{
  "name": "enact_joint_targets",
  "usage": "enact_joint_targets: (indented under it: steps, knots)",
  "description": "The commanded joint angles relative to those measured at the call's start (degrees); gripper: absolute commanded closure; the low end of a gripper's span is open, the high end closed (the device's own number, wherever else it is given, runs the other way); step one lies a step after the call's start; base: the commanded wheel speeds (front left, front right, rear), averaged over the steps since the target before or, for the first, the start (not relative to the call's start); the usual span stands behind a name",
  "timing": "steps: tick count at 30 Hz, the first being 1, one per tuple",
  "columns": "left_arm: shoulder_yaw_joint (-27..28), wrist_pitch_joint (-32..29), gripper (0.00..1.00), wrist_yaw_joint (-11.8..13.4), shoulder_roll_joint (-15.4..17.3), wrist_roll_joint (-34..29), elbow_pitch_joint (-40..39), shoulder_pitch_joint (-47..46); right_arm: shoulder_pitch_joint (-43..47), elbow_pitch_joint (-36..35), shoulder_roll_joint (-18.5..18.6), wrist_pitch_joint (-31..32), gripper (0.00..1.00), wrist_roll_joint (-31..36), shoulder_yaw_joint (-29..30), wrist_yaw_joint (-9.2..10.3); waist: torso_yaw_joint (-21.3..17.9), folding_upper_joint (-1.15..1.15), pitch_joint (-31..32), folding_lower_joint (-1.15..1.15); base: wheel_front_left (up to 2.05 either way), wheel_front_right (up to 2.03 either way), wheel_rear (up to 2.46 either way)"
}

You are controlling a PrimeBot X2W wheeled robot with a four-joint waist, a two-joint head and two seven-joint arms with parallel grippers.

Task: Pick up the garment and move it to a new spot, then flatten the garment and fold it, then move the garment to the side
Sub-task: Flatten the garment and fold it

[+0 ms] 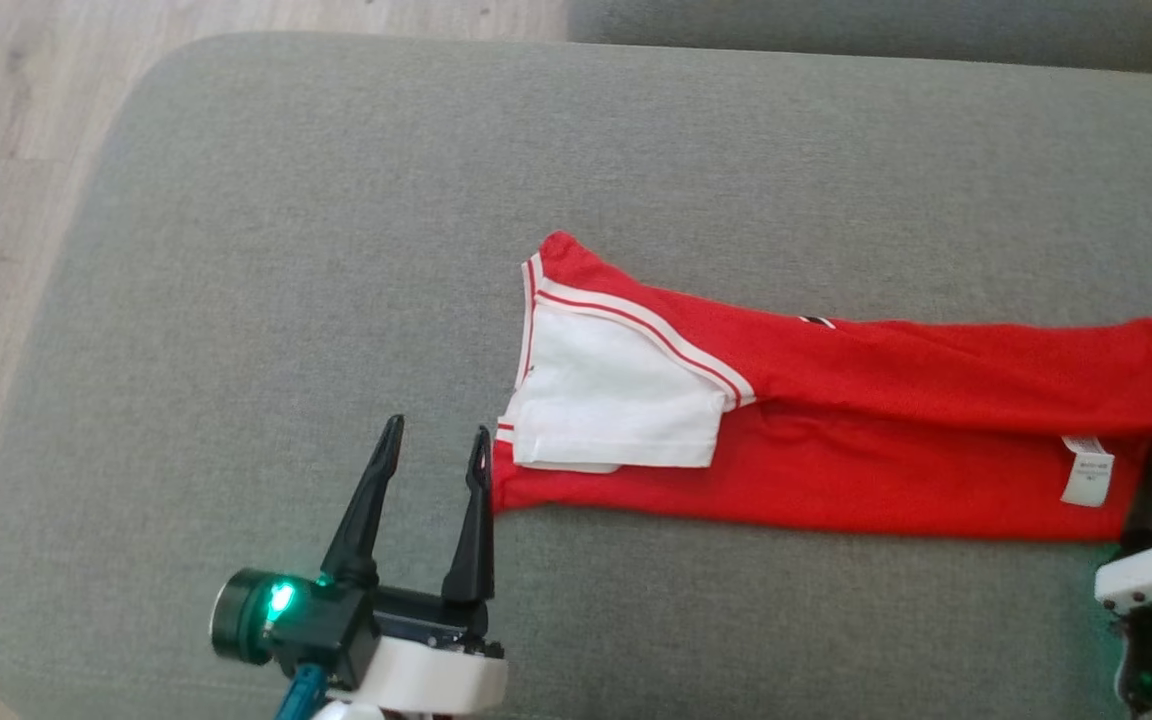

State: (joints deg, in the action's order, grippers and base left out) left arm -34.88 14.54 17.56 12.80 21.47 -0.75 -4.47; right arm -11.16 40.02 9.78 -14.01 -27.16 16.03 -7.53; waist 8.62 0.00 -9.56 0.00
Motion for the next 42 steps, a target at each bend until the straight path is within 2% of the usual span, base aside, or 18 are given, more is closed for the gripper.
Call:
enact_joint_targets:
  steps: [1,3,5,6,7,8,9,17,26,34,38,42]
  knots:
    - [3.2,0.5,0.00,-0.7,-0.7,-1.1,-1.4,-0.7,-2.1,0.5,1.5,0.4,0.00,0.6,-0.6,0.04,0.4,0.00,0.0,0.00,0.00,0.00,0.00]
    - [4.5,0.5,0.00,-1.9,-1.5,-2.0,-1.1,-0.1,-3.4,2.9,1.2,0.8,0.00,0.9,0.2,0.04,0.6,0.00,0.0,0.00,0.00,0.00,0.00]
    - [5.5,0.5,0.00,-2.9,-2.3,-2.9,-0.8,0.4,-4.6,4.9,0.8,1.7,0.15,1.2,0.3,0.04,0.7,0.00,0.0,0.00,0.00,0.00,0.00]
    - [6.0,0.5,0.00,-3.4,-2.6,-3.3,-0.6,0.6,-5.2,5.8,0.6,2.1,0.30,1.2,0.4,0.04,0.8,0.00,0.0,0.00,0.00,0.00,0.00]
    - [6.4,0.5,0.00,-4.0,-3.0,-3.7,-0.5,0.8,-5.7,6.7,0.4,2.7,0.61,1.3,0.2,0.04,0.8,0.00,0.1,0.00,0.00,0.00,0.00]
    - [6.8,0.5,0.00,-4.5,-3.4,-4.1,-0.4,0.9,-6.1,7.3,0.2,3.2,0.78,1.1,-0.1,0.04,0.8,0.00,0.2,0.00,0.00,0.00,0.00]
    - [7.2,0.5,0.00,-5.0,-3.7,-4.4,-0.3,1.1,-6.5,7.7,0.2,3.3,1.00,0.8,-0.3,0.04,0.8,0.00,0.2,0.00,0.00,0.00,0.00]
    - [10.1,0.5,0.00,-8.2,-5.9,-6.8,0.3,2.7,-6.2,7.1,2.4,0.5,1.00,0.2,-1.7,0.04,0.2,0.00,1.5,0.00,0.00,0.00,0.00]
    - [12.6,0.5,0.00,-10.6,-7.4,-8.2,0.9,4.2,-4.9,0.9,4.6,-0.8,1.00,0.1,-0.4,0.04,-1.7,0.00,3.7,0.00,0.00,0.00,0.00]
    - [13.8,0.5,0.00,-12.5,-8.7,-9.2,1.7,5.2,-5.0,-15.2,0.5,0.3,1.00,-2.2,-8.1,0.04,-2.0,0.00,5.6,0.00,0.00,0.00,0.00]
    - [14.1,0.5,0.00,-13.5,-9.0,-9.5,2.2,5.4,-4.7,-22.4,-2.9,2.4,1.00,-1.7,-12.1,0.04,-0.6,0.00,6.0,0.00,0.00,0.00,0.00]
    - [14.0,0.5,0.00,-14.2,-9.3,-9.9,2.7,5.3,-4.8,-26.6,-5.2,4.7,1.00,-1.7,-17.3,0.04,1.5,0.00,5.9,0.00,0.00,0.00,0.00]
